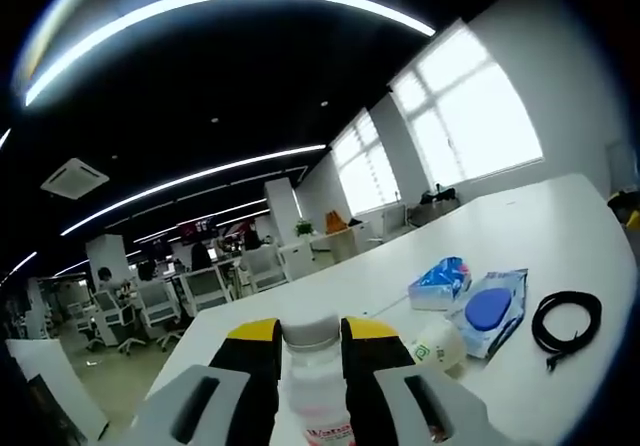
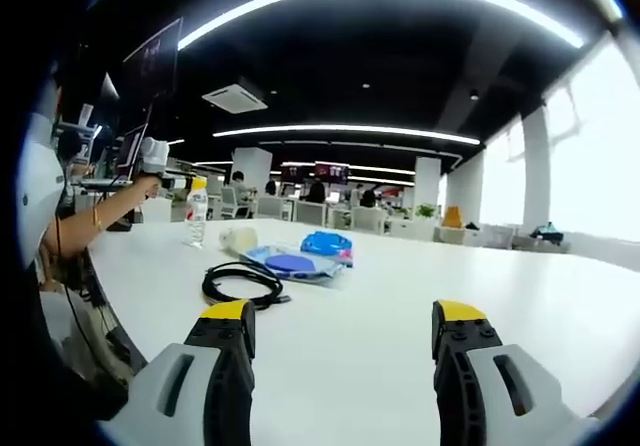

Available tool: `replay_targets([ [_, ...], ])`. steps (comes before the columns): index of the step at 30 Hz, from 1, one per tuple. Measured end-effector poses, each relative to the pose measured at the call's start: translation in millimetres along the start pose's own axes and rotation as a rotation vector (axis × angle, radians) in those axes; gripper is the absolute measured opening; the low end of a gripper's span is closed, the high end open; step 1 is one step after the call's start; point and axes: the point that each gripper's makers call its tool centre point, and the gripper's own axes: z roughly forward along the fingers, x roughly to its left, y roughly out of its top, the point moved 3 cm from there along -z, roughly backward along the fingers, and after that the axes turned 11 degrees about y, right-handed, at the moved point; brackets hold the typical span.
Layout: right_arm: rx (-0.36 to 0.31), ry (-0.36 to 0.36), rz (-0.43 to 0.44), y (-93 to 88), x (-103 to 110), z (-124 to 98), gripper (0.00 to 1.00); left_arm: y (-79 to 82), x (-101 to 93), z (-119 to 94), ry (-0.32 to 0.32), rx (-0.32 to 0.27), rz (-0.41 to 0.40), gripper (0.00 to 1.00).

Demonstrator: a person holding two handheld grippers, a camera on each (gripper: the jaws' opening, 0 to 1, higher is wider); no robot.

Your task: Arrange the tabletop items into an orderly group along one side of the table until the central work area is clear of visible clutter.

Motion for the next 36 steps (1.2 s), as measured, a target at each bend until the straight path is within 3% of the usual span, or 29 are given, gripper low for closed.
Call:
replay_targets([
  [23,0.003,-0.037,0.01,-3.7,-12,-5,0.69,7.9,-17.0,36,-0.043,-0.01,0.02,0.2],
  [26,0.007,-0.046,0.004,-4.3,-12,-7,0.68,11.0,-14.9,38,-0.047,-0.014,0.049,0.2],
  [36,0.023,-0.059,0.007,-7.6,-13,-9,0.68,8.0,-4.7,44,-0.054,-0.003,-0.003,0.2],
])
